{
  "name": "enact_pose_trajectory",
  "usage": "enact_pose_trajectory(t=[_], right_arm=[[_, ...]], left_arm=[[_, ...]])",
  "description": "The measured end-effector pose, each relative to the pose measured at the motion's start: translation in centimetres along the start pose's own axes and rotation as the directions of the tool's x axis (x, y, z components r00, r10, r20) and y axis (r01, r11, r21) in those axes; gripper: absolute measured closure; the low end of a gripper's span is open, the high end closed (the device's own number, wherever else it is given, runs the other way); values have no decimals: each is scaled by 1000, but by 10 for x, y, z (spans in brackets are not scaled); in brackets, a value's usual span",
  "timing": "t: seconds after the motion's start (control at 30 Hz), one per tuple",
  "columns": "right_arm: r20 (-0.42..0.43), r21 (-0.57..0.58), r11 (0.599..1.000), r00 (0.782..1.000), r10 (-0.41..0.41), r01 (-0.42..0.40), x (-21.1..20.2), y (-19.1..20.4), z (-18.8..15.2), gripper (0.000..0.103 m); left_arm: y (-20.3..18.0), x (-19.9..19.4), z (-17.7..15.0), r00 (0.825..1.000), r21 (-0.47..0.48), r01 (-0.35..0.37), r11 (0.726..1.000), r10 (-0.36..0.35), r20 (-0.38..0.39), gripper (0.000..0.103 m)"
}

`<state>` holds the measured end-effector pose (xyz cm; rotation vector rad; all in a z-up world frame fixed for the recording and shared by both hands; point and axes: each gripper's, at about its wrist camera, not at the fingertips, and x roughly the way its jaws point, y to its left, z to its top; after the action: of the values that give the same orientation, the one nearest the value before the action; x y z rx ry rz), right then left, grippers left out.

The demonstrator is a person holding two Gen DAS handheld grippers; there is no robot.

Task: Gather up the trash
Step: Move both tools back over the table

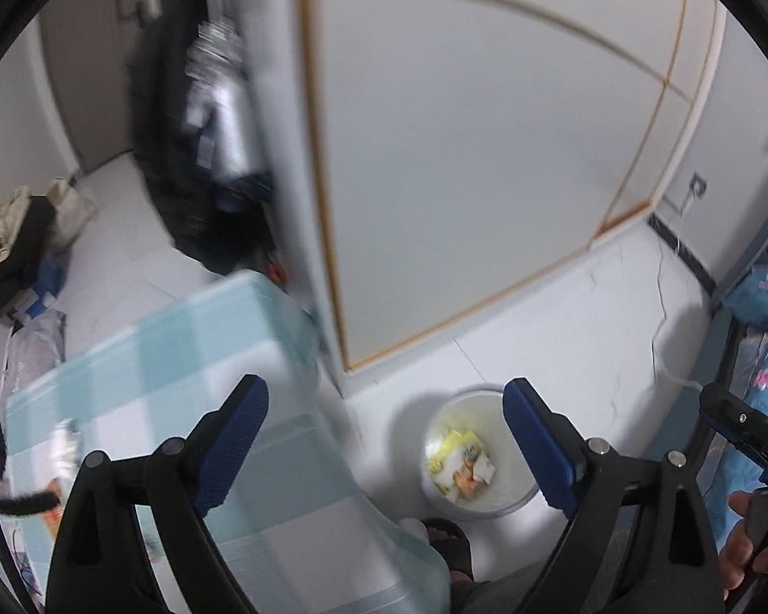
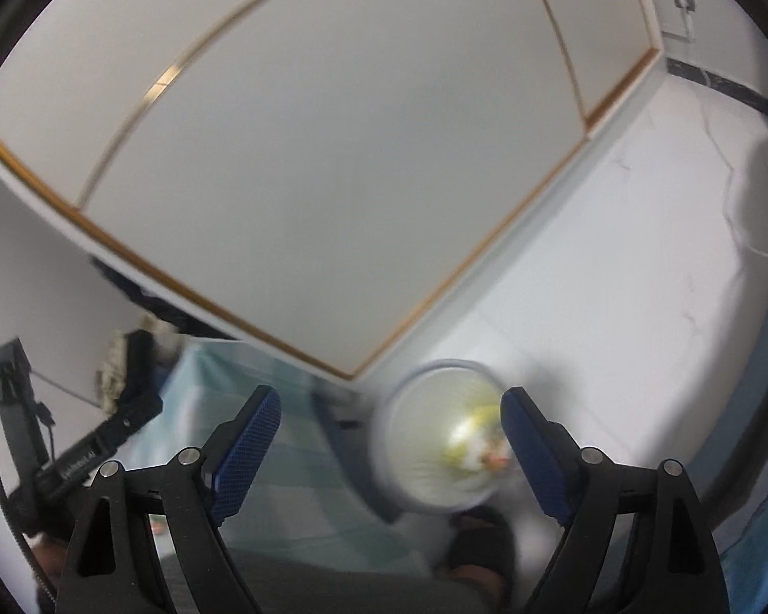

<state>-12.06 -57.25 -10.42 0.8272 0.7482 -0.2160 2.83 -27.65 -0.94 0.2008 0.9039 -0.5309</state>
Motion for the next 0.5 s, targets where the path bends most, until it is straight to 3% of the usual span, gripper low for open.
enact_pose_trajectory(t=[0.27, 0.5], right_arm=[[119, -138, 982, 982, 144, -128, -35, 92, -12, 12], [123, -270, 937, 957, 261, -221, -41, 175, -32, 7]], left_arm=[[68, -52, -7, 987, -141, -52, 989, 73, 145, 2], [132, -91, -13, 960, -278, -100, 955, 167, 227, 2]])
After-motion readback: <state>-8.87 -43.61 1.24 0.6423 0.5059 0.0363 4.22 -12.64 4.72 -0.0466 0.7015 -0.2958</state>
